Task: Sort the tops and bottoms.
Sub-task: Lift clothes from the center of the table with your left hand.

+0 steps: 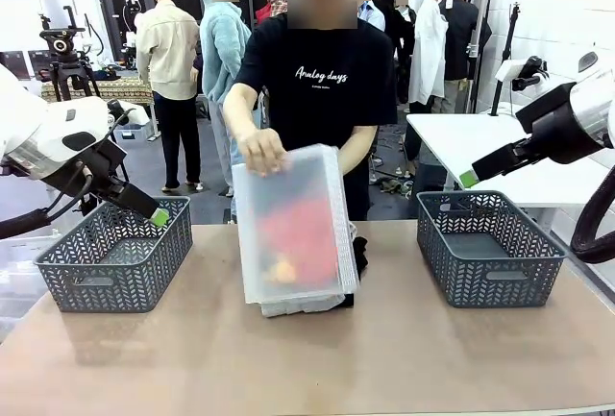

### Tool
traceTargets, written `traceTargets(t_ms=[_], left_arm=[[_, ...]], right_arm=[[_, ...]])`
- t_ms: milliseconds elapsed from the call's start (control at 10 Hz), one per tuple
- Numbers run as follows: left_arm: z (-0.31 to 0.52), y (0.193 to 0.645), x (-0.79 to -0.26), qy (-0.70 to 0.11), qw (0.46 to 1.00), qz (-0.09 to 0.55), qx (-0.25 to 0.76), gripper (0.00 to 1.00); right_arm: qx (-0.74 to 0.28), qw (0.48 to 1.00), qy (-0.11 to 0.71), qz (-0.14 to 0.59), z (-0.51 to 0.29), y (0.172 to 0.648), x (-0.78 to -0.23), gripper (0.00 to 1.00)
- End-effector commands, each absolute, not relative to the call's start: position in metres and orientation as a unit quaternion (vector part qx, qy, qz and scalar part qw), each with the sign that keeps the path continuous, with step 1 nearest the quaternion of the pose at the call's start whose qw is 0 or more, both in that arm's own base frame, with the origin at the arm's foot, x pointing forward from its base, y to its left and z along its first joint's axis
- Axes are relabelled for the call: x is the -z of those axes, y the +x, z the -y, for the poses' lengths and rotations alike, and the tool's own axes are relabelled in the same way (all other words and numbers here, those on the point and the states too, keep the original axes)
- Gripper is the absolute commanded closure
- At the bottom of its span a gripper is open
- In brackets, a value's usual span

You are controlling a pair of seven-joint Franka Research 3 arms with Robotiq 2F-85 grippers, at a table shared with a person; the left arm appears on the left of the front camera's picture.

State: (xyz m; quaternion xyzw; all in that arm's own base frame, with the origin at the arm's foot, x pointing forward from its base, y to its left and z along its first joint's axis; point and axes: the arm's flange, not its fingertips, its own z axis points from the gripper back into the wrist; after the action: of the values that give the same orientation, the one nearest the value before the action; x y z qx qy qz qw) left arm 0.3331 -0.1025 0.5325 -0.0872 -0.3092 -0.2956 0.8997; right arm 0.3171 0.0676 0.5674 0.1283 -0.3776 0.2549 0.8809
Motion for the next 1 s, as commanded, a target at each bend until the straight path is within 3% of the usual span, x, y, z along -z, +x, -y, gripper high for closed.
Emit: traceTargets(t_ms=[0,900], left_arm=[[0.1013,0.3331,-0.5319,-0.089,0.901,0.307,0.295,0.00],[0.1013,0.3331,-0.5319,-0.089,0.901,0.307,0.295,0.00]], right_arm=[[-0.251,0.879,0.138,0.381,-0.0685,0.3181,-0.5677,0.00],[-0.251,0.879,0.138,0.381,-0.0685,0.3181,-0.5677,0.00]])
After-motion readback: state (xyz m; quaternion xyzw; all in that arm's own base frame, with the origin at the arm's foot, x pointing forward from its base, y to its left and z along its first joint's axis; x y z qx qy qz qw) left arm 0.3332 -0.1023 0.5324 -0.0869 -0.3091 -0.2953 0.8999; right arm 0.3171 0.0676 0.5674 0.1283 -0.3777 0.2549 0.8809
